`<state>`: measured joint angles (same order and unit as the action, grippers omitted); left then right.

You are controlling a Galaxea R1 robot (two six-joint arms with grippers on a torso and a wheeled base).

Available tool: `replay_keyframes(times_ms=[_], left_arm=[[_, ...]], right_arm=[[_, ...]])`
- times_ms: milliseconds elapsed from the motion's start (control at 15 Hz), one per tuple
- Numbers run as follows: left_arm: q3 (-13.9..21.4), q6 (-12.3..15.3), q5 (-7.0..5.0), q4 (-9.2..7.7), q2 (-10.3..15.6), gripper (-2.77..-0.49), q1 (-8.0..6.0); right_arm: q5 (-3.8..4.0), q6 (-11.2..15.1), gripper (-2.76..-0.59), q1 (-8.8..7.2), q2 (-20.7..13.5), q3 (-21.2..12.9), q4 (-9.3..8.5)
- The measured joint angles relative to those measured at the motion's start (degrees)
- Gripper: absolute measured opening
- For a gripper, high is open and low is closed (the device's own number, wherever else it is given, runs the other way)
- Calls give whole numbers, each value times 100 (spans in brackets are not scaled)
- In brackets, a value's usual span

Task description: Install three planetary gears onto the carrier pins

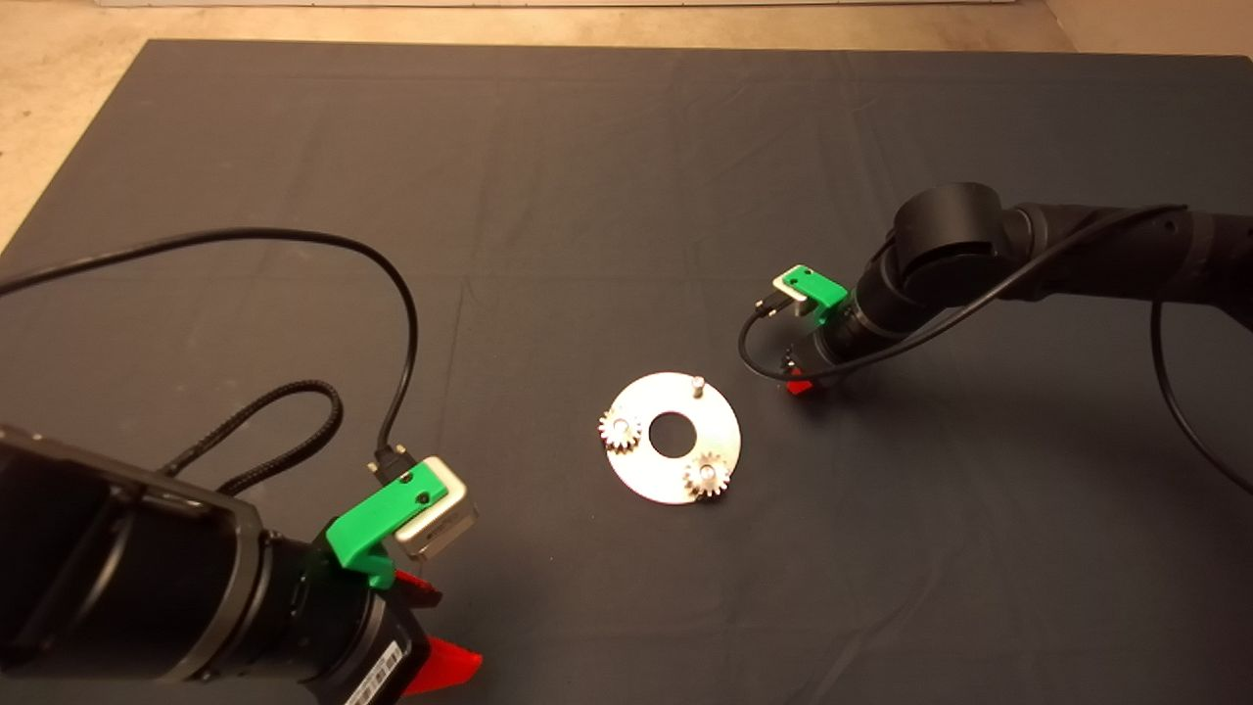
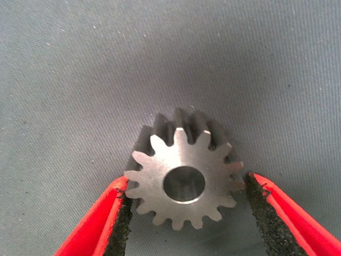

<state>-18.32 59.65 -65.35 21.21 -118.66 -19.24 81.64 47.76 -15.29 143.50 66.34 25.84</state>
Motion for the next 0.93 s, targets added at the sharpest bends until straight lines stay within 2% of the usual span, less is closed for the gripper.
replay_keyframes(times_ms=[200, 333, 533, 667, 867, 933], left_arm=[[0, -1, 0, 0, 0, -193, 0], [0, -1, 2, 0, 0, -193, 0], [0, 0, 5, 0, 0, -193, 0], [0, -1, 78, 0, 9, -193, 0], [0, 0, 96, 0, 11, -193, 0], [0, 5, 96, 0, 11, -193, 0]], right_arm=[[-9, -17, -200, -17, 0, 24, 0], [-90, -17, -211, -13, 0, 28, 0], [-103, -17, -222, -14, 0, 28, 0], [-110, -17, -223, -15, 0, 28, 0], [-113, -38, -224, -15, 0, 28, 0], [-132, -38, -234, -14, 0, 31, -9]])
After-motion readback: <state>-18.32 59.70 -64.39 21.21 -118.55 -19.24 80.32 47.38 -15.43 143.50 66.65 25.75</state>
